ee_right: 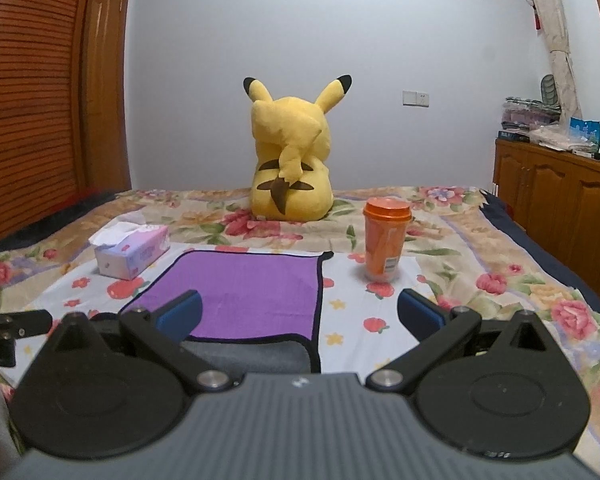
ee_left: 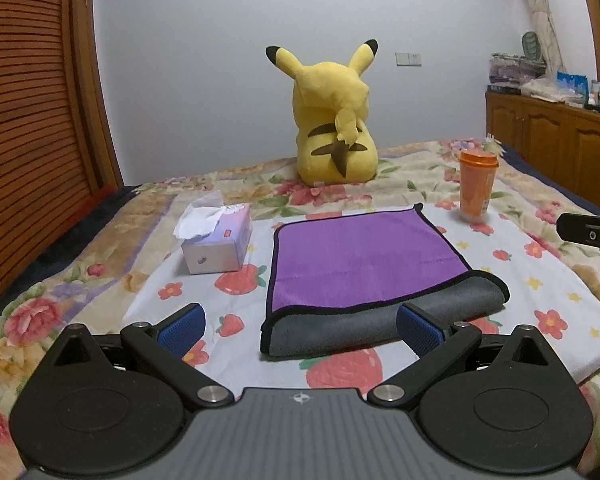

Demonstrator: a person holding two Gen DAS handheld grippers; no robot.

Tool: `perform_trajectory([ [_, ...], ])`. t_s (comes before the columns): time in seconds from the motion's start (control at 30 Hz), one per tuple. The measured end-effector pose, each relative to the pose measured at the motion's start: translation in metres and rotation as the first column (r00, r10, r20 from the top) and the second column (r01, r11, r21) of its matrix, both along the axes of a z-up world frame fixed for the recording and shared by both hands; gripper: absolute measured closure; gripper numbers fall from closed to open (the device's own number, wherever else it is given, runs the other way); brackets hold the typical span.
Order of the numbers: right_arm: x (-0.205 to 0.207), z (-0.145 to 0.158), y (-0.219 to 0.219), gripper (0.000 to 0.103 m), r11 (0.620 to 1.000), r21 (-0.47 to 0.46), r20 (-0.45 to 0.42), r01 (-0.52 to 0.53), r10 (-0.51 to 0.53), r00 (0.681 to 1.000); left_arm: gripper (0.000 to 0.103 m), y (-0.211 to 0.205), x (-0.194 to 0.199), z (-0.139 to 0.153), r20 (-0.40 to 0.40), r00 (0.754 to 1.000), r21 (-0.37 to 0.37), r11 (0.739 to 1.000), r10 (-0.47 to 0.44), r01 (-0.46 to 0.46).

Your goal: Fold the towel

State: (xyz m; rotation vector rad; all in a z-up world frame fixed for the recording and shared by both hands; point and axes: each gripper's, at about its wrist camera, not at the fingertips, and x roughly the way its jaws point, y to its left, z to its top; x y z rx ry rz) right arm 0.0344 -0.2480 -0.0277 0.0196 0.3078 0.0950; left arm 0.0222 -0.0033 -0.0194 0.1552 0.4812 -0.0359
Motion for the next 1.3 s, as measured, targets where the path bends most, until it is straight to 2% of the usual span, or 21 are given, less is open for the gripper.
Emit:
perform_trajectory([
  [0.6,0.027,-0.008,0.010,0.000,0.998,-0.043,-0.058,-0.045,0.043,0.997,0.000,-0.001,0.031,-0.015,-0.083,0.996,0.004,1.000,0.010,-0.010],
  [1.3,0.069,-0.017,0.015,0.000,0.993,-0.067,-0.106,-0.093,0.086,0.991,0.000,0.005,0.071,-0.024,-0.117,0.993,-0.002,1.000,0.006,-0.006],
])
